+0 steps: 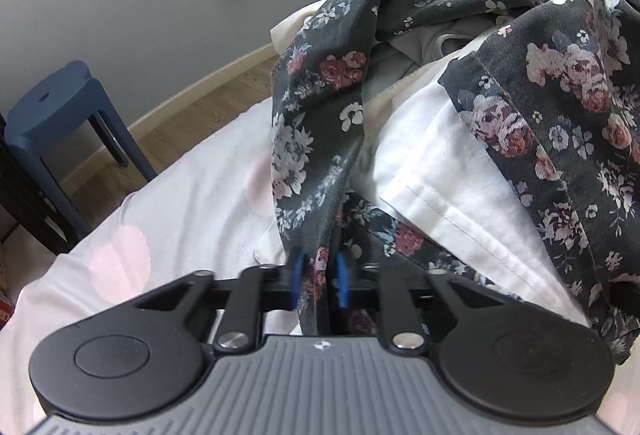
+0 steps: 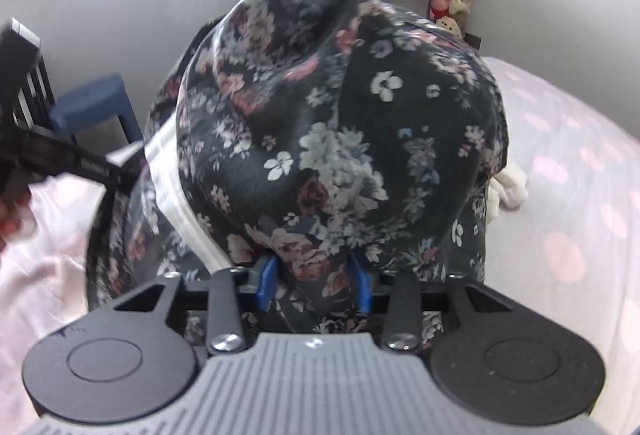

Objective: Fold clothes
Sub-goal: 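Grasp the dark floral trousers with both grippers and lift them off the pile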

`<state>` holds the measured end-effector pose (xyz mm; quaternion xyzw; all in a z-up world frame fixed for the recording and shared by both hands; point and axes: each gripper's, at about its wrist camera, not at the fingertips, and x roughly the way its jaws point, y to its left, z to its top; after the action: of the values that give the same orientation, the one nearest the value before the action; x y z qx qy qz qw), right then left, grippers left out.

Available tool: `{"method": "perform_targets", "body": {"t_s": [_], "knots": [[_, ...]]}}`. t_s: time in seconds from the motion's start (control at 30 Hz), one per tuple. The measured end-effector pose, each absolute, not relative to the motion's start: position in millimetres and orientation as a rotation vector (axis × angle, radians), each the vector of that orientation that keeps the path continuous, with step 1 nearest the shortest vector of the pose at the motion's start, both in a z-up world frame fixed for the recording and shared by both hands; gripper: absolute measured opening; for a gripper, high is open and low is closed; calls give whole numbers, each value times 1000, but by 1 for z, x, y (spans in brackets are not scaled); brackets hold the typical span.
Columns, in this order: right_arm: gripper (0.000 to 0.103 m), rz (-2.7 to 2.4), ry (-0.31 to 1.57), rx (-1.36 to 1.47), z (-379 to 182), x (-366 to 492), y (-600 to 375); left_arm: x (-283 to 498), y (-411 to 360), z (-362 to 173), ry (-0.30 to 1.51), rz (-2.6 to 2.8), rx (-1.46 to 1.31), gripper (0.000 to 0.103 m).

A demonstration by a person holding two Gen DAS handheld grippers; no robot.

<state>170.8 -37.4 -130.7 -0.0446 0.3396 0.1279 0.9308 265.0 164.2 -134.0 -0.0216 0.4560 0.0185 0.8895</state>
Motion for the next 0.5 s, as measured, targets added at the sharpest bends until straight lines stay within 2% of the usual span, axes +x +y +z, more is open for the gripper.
{"method": "perform_targets", "body": {"t_s": [0.1,0.13,0.5], "knots": [[17,230,647,-78,-118,161,-47,262,164,-124,940,44,-61,4],[14,210,624,-79,-113,157,-51,260,164,-119,929,43,-64,4],[10,-75,311,-61,-10,117,-135,198,182,9,698,56,48,3]]}}
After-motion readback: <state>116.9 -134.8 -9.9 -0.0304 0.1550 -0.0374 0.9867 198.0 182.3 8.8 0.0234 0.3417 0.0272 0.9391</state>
